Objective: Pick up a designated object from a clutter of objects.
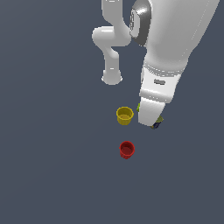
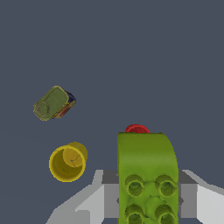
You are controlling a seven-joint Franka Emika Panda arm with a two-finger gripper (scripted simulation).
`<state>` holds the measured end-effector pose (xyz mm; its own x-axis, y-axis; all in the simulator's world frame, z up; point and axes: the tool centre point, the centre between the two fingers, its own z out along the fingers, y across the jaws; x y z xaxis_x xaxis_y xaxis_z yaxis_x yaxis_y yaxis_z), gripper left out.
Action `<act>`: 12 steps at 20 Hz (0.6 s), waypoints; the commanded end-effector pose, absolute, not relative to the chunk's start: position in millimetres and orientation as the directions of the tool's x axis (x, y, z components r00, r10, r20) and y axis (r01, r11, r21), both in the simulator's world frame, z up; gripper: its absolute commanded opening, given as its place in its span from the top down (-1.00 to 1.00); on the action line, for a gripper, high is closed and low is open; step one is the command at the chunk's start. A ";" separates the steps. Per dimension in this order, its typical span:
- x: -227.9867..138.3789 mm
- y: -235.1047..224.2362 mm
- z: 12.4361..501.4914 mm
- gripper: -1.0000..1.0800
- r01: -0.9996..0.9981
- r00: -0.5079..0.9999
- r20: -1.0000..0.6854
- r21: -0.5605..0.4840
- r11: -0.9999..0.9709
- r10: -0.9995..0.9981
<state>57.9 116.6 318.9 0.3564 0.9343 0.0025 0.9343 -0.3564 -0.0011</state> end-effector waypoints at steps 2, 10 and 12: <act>69.7 125.7 338.6 1.00 0.934 0.357 0.002 -0.001 -0.357 0.934; 93.6 143.7 376.5 1.00 0.933 0.359 0.001 -0.001 -0.359 0.933; 98.9 147.8 384.9 1.00 0.933 0.359 0.001 -0.001 -0.359 0.933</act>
<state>94.9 144.7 378.1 0.3586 0.9335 0.0011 0.9335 -0.3586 -0.0007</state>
